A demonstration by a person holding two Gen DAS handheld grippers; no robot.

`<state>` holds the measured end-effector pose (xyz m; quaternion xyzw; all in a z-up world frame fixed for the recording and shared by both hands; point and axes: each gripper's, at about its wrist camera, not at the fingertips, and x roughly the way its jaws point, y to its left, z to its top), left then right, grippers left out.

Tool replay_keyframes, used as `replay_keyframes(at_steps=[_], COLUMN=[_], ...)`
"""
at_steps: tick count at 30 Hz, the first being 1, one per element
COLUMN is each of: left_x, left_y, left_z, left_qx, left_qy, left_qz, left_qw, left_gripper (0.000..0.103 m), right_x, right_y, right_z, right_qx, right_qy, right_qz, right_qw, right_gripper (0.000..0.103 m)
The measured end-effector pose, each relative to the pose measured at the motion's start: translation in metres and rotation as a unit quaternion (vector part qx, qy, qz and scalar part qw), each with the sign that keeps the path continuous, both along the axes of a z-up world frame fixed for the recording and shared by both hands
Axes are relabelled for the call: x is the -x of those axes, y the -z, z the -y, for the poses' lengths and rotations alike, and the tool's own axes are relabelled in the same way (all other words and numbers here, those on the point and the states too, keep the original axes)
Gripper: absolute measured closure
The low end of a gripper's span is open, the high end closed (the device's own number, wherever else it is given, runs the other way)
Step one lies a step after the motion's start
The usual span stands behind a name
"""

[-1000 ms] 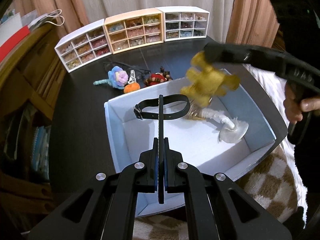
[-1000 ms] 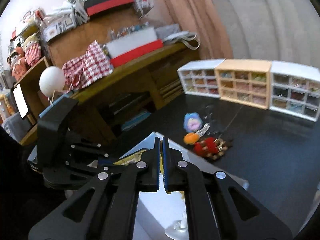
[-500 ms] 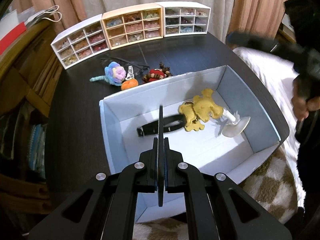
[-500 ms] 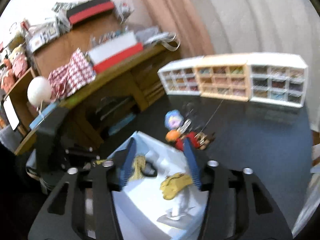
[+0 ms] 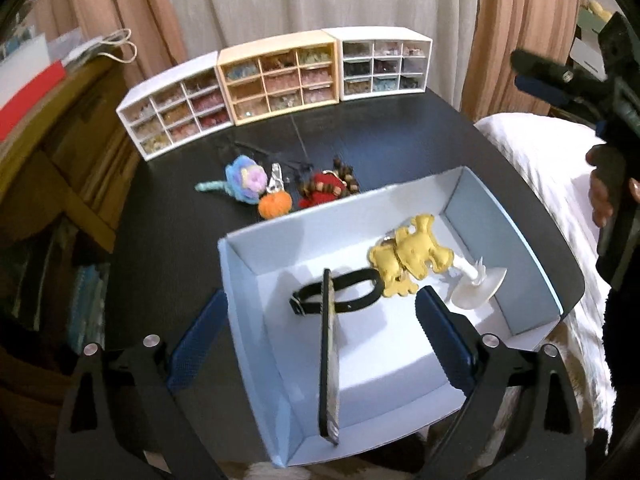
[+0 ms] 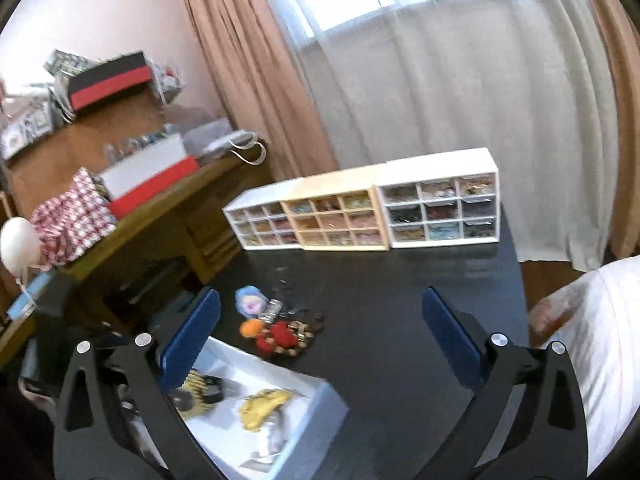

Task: Organize jewelry
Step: 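Lower gold card into white box and open left tool, then grasp blue plush hair tie with left while right grasps red knitted bead keychain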

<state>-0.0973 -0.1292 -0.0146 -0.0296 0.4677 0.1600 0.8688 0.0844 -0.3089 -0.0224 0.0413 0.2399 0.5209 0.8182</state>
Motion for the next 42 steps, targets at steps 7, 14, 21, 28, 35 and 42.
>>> replay_keyframes(at_steps=[7, 14, 21, 28, 35, 42], left_x=[-0.006, -0.011, -0.012, -0.028, -0.065, -0.088], left_y=[-0.001, 0.000, 0.001, -0.014, -0.012, 0.013], left_z=[-0.010, -0.028, -0.058, -0.117, -0.166, -0.174], left_qx=[0.006, 0.006, 0.004, 0.028, 0.098, 0.102], left_qy=[-0.003, -0.019, -0.043, -0.060, -0.035, -0.035], left_qz=[-0.005, -0.006, -0.005, 0.015, 0.017, -0.026], left_qw=[1.0000, 0.9998, 0.9990, 0.9977, 0.9944, 0.9939], left_gripper=[0.008, 0.008, 0.008, 0.008, 0.008, 0.008], right_x=[-0.006, -0.010, -0.016, -0.018, -0.019, 0.003], right_y=[0.009, 0.016, 0.024, 0.037, 0.055, 0.061], right_z=[-0.025, -0.063, -0.105, -0.144, -0.183, -0.210], right_qx=[0.043, 0.091, 0.141, 0.199, 0.277, 0.320], right_qy=[-0.009, -0.074, -0.149, -0.222, -0.273, -0.335], right_qz=[0.007, 0.005, 0.010, 0.012, 0.005, 0.017], right_qw=[0.999, 0.993, 0.979, 0.955, 0.921, 0.886], right_gripper=[0.006, 0.014, 0.017, 0.022, 0.032, 0.033])
